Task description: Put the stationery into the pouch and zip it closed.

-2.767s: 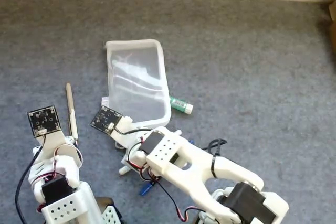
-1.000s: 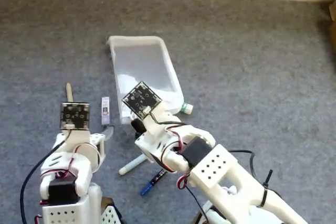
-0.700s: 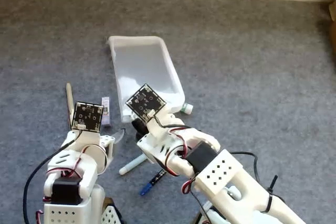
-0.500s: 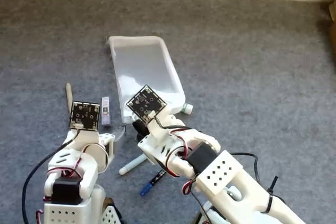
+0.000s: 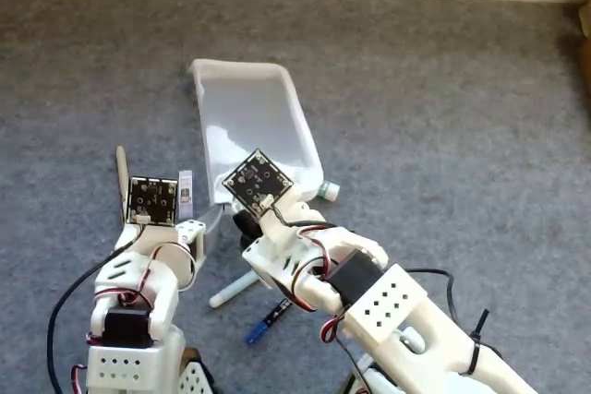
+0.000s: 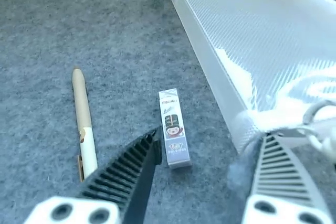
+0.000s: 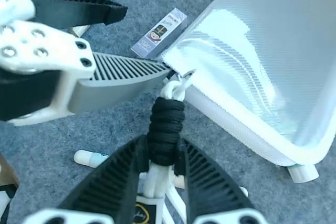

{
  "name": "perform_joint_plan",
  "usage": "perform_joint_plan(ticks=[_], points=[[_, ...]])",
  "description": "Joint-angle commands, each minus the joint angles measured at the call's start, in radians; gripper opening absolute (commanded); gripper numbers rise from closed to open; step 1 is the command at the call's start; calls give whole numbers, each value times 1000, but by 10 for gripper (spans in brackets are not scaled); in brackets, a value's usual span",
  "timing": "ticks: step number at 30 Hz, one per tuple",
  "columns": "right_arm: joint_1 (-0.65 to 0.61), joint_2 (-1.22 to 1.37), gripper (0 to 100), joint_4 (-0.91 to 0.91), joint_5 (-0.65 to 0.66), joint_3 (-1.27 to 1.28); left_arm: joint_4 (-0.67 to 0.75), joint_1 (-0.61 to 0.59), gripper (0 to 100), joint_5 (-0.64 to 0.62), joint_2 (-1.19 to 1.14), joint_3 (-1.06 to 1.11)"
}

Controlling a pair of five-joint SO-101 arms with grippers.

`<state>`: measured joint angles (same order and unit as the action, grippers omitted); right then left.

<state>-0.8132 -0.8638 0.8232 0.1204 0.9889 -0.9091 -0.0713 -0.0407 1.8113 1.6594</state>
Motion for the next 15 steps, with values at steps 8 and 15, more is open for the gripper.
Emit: perform_joint_plan(ticks=[8,15], points=[[-64,-38,5,7,-8,33,41,16,273,-3,8,22],[-61,-38,5,7,-8,33,40,42,141,-3,10,13]])
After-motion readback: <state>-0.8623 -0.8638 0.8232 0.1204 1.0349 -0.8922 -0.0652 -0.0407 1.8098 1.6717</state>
